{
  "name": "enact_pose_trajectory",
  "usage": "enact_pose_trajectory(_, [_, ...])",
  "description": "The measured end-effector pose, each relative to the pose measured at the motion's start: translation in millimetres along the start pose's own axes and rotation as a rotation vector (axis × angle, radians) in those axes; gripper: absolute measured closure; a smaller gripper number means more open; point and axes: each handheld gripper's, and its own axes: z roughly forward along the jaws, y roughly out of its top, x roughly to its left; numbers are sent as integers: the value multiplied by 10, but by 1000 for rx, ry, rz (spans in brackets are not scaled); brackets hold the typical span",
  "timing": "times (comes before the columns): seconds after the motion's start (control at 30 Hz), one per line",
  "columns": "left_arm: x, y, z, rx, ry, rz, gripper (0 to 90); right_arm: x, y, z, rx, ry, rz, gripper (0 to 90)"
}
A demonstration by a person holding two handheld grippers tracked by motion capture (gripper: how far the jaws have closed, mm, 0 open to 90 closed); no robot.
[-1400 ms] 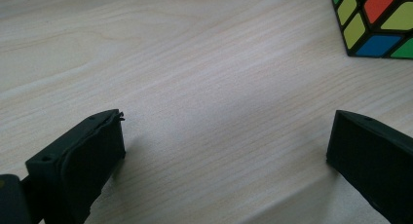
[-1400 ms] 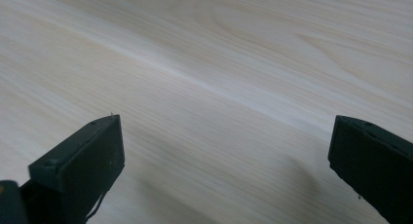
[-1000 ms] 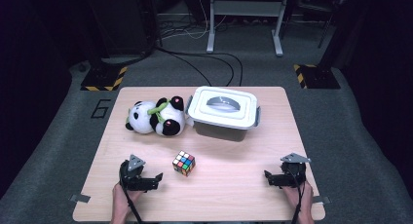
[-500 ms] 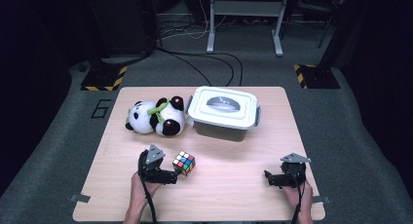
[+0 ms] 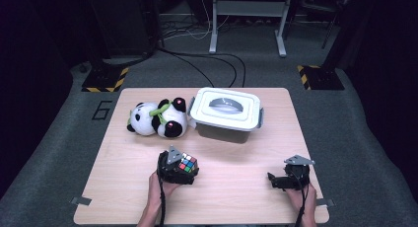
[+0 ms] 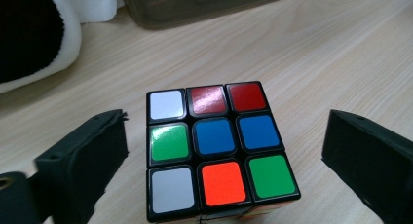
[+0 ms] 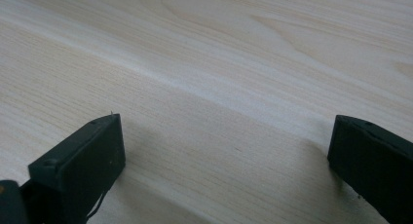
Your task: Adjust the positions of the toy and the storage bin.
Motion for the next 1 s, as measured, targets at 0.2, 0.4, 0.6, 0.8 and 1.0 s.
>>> enact_pose_trajectory(0.2, [36,-67,70,-8,13,-10,200,-3,0,1,-2,2,-5,0])
enact_pose_trajectory(0.4, [20,-112,65,-23,40,18,340,-3,0,1,-2,3,-7,0])
enact_pose_trajectory(0.6, [80,-107,-94,-60,63,-9,340,1,0,-1,-1,1,-4,0])
enact_pose_trajectory(0.8, [254,-131,-306,-82,113,-34,340,1,0,-1,-1,2,-4,0])
enact_pose_trajectory(1.0, [481,-218,-498,-92,176,-79,340,1,0,-1,-1,2,-3,0])
